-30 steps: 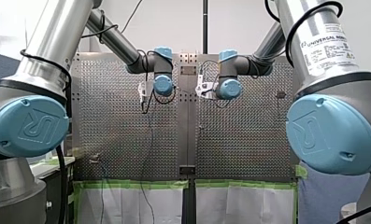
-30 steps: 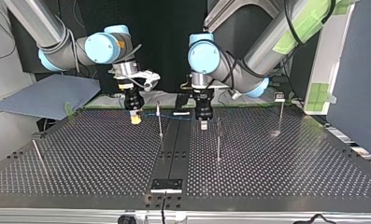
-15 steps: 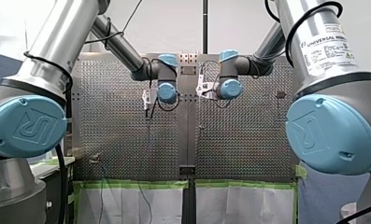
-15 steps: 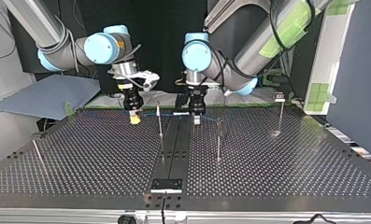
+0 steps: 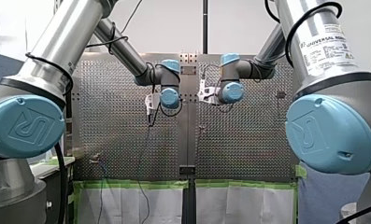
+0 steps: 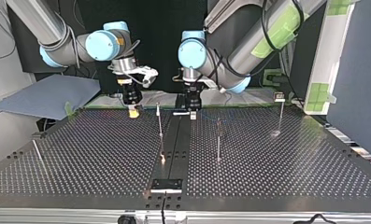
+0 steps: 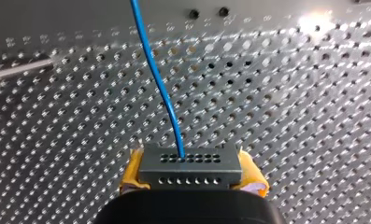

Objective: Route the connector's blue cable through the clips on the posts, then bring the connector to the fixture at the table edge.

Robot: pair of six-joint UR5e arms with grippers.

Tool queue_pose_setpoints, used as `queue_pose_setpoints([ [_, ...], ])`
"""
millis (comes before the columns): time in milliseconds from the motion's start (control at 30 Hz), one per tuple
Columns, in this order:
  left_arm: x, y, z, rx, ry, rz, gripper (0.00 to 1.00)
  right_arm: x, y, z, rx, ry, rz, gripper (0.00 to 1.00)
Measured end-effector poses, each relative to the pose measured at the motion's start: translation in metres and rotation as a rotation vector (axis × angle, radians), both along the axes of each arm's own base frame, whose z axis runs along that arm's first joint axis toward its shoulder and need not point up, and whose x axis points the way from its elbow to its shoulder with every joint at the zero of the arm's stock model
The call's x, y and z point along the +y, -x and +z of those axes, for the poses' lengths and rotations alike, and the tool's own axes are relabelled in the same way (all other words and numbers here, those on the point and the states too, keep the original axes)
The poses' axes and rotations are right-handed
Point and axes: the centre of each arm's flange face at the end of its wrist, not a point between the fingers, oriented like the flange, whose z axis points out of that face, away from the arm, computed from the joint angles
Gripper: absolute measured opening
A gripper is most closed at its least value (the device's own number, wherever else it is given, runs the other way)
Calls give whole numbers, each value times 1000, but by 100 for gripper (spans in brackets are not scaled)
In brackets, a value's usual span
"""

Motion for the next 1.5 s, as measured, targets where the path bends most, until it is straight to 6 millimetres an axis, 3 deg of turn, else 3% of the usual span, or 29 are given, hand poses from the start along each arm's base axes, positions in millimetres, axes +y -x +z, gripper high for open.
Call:
queue_pose_setpoints([
  [300,-4,13,-13,6,-10,-9,2,5,15,-22,8,-13,-20,2],
  [633,-16,16,-48,25,-39,-25,2,13,31,-47,13,-25,-37,2],
  [1000,-20,20,-61,35,-60,-30,2,23,45,-68,12,-34,-51,2],
  [1233,-28,26,-85,58,-80,-41,2,21,51,-74,13,-35,-58,2],
  [1500,-33,30,-92,55,-77,-46,2,16,52,-97,29,-50,-62,2],
])
